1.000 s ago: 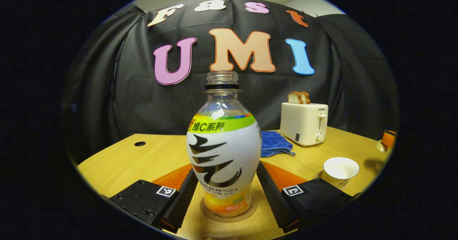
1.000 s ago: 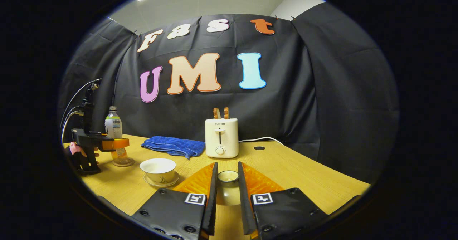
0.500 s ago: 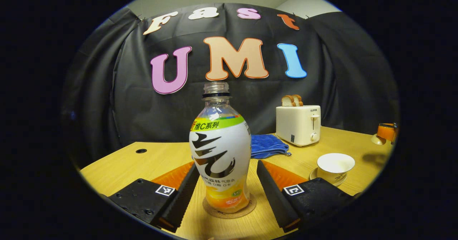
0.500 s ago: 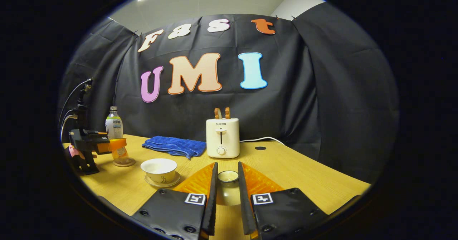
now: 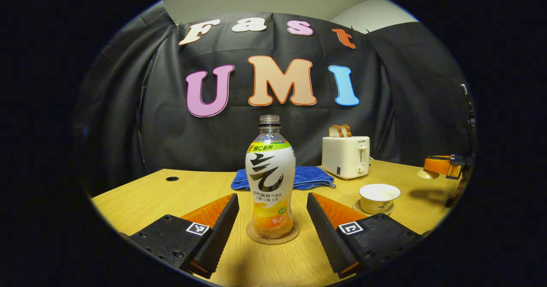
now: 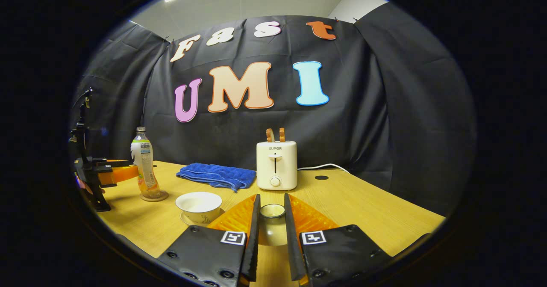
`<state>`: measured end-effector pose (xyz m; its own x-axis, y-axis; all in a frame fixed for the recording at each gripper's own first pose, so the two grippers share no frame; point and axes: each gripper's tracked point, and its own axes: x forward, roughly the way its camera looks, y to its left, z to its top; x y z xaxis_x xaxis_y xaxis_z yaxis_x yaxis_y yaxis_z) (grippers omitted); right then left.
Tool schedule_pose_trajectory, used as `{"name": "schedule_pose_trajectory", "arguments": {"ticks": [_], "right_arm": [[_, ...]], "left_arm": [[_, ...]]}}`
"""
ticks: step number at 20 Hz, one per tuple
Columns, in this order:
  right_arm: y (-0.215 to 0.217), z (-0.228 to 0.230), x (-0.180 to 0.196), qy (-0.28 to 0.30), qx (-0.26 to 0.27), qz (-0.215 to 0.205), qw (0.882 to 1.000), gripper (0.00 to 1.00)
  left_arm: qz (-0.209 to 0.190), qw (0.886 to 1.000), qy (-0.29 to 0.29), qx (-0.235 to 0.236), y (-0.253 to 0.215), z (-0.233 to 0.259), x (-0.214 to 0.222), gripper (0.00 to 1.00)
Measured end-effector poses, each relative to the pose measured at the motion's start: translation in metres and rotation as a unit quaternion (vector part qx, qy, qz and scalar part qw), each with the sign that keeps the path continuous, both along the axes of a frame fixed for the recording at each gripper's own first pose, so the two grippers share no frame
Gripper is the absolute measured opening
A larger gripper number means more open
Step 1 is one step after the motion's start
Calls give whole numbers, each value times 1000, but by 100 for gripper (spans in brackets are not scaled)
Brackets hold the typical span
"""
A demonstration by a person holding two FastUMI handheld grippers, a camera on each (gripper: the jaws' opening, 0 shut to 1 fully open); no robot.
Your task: Open the teacup lid with one hand, grasp the water bottle and pour water into the teacup with the other hand; after pouring, place the water bottle on the coaster and then close the teacup lid.
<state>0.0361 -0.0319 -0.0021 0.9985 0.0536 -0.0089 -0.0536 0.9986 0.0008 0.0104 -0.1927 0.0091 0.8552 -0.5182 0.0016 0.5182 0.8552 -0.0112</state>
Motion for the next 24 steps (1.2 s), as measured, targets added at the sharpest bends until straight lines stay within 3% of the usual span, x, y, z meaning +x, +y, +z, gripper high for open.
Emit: {"name": "schedule_pose_trajectory", "arguments": {"ticks": [4, 13, 24], "right_arm": [[28, -2, 10, 2, 1, 32, 999, 33], [82, -5, 40, 6, 3, 78, 997, 33], [139, -19, 63, 45, -2, 167, 985, 33]], "left_arm": [[14, 1000, -1, 1, 21, 1, -12, 93], [103, 995, 0, 5, 75, 2, -18, 93], [105, 994, 2, 6, 81, 2, -21, 93]]}}
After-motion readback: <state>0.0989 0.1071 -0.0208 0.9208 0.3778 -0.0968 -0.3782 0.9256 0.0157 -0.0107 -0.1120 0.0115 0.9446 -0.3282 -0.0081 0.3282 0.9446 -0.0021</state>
